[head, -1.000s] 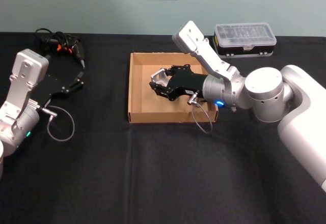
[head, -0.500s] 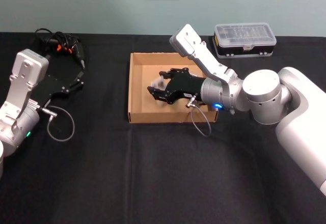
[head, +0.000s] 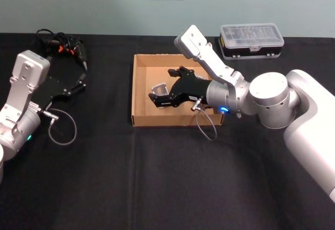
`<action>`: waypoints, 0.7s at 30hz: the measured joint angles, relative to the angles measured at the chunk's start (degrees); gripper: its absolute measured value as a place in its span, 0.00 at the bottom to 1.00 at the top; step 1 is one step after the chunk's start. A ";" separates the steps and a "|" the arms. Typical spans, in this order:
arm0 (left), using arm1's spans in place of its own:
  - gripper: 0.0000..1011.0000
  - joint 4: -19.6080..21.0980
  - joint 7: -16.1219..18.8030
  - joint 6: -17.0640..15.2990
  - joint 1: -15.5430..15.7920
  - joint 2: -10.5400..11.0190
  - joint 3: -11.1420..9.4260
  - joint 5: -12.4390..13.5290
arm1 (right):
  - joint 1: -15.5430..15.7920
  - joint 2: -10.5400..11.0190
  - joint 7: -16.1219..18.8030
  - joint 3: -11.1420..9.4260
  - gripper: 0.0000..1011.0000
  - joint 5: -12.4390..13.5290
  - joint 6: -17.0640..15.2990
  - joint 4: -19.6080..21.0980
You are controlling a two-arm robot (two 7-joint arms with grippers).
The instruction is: Use one hand to pick up the angle iron from the table and place it into the box.
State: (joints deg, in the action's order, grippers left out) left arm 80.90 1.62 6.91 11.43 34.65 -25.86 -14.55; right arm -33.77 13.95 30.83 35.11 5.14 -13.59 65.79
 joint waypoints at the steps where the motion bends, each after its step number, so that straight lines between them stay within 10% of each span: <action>1: 0.99 0.00 0.00 0.00 0.00 0.00 0.00 0.00 | 0.02 0.01 -0.01 -0.03 0.99 0.00 0.02 0.01; 21: 0.99 0.00 0.00 0.00 0.00 0.00 0.00 0.00 | 4.06 2.74 -4.74 -5.21 0.99 1.47 1.00 9.47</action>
State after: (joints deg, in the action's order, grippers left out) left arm 80.90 1.62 6.91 11.43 34.65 -25.86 -14.55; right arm -29.71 16.69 26.09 29.90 6.60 -12.59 75.26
